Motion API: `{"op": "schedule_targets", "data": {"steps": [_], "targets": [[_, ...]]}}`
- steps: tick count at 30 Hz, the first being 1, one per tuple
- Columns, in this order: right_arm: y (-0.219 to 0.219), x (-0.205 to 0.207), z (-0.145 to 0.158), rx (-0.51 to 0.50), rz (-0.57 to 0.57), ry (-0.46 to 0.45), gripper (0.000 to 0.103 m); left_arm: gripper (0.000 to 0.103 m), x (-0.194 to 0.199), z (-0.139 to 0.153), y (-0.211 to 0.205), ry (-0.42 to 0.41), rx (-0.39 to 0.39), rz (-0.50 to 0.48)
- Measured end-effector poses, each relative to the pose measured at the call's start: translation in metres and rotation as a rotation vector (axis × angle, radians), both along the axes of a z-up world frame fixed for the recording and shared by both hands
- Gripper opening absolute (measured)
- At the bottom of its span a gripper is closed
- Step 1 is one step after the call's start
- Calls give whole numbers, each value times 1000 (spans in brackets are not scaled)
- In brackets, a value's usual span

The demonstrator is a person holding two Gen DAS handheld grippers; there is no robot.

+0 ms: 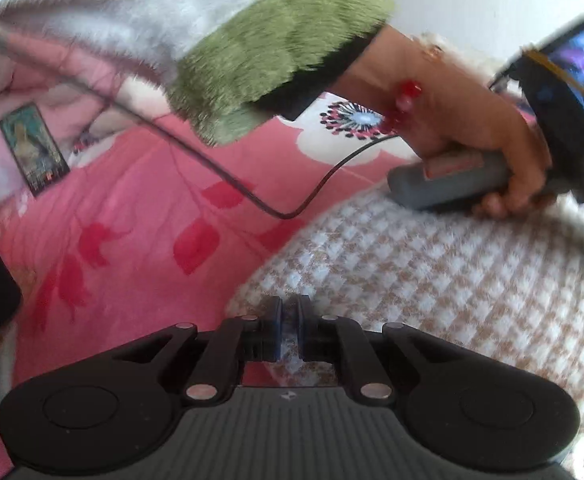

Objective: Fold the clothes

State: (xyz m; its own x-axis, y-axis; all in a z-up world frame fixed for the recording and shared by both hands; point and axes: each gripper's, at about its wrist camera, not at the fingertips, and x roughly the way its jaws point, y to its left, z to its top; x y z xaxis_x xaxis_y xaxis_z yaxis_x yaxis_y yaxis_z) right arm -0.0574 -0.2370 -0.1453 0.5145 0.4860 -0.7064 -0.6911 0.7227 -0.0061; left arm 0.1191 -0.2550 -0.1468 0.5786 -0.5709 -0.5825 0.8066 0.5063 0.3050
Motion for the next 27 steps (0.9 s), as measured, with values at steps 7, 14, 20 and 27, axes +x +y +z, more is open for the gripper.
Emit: {"op": "schedule_targets", "data": {"steps": [7, 14, 20, 27], "targets": [[-14, -30, 43, 14, -120, -70, 11, 42, 8, 58, 33, 13, -172, 77], [-73, -20, 72, 49, -455, -143, 11, 45, -26, 109, 141, 46, -194, 99], [-82, 21, 59, 8, -567, -159, 11, 45, -106, 50, 164, 35, -61, -4], [-67, 47, 29, -220, -603, -118, 9, 36, -137, 9, 155, -76, -59, -6]]}}
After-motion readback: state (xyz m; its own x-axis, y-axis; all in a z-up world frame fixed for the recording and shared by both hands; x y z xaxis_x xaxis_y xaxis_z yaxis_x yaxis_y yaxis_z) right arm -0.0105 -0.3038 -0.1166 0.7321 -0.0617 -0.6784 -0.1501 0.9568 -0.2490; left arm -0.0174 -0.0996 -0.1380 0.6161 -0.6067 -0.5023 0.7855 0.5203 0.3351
